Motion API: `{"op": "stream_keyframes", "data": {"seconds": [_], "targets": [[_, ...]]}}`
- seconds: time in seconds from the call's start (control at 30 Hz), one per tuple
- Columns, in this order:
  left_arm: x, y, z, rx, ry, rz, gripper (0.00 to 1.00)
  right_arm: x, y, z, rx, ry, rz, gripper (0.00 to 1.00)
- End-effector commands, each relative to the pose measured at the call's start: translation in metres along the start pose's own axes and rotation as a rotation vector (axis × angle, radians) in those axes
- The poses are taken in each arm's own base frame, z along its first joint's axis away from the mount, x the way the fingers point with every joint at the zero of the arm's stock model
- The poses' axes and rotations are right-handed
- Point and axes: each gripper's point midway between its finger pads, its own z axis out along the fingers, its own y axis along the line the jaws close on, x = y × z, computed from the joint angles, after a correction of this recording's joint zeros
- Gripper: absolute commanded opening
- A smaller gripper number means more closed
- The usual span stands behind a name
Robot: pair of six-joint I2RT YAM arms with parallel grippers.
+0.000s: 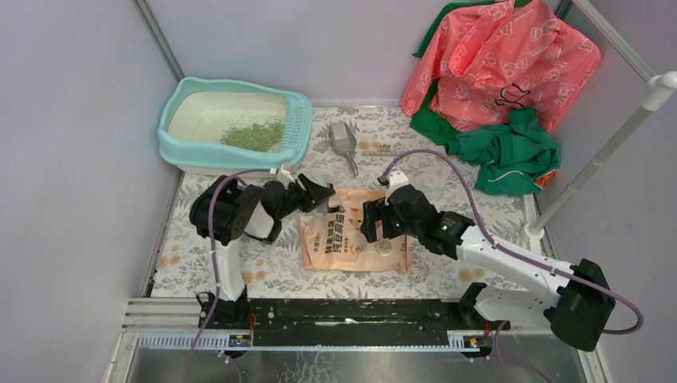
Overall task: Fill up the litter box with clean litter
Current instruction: Adjust the cat litter bag at the center of the board, then close the cat litter bag at the center of the board.
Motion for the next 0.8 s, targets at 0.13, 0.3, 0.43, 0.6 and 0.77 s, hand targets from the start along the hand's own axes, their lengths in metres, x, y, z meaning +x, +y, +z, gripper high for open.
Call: {"op": "stream_keyframes", "data": {"seconds": [0.13,0.3,0.43,0.6,0.77], "targets": [[-0.005,-0.005,0.015,0.076,0.005,0.022,0.58,-0.009,0.001,0.001,-0.025,-0.037,-0.003,0.94],[-0.003,0.0,0.018,0.08,0.008,0.018,0.58,-0.007,-0.001,0.003,-0.028,-0.033,0.002,0.94],[-0.003,-0.002,0.02,0.118,0.003,0.004,0.57,-0.005,-0.002,0.005,-0.031,-0.027,0.005,0.94],[-0.001,-0.007,0.025,0.157,0.003,0.011,0.41,-0.003,-0.004,0.007,-0.031,-0.022,0.006,0.93],[-0.002,-0.012,0.025,0.18,-0.007,0.019,0.22,-0.001,-0.008,0.008,-0.026,-0.016,0.009,0.93]]}}
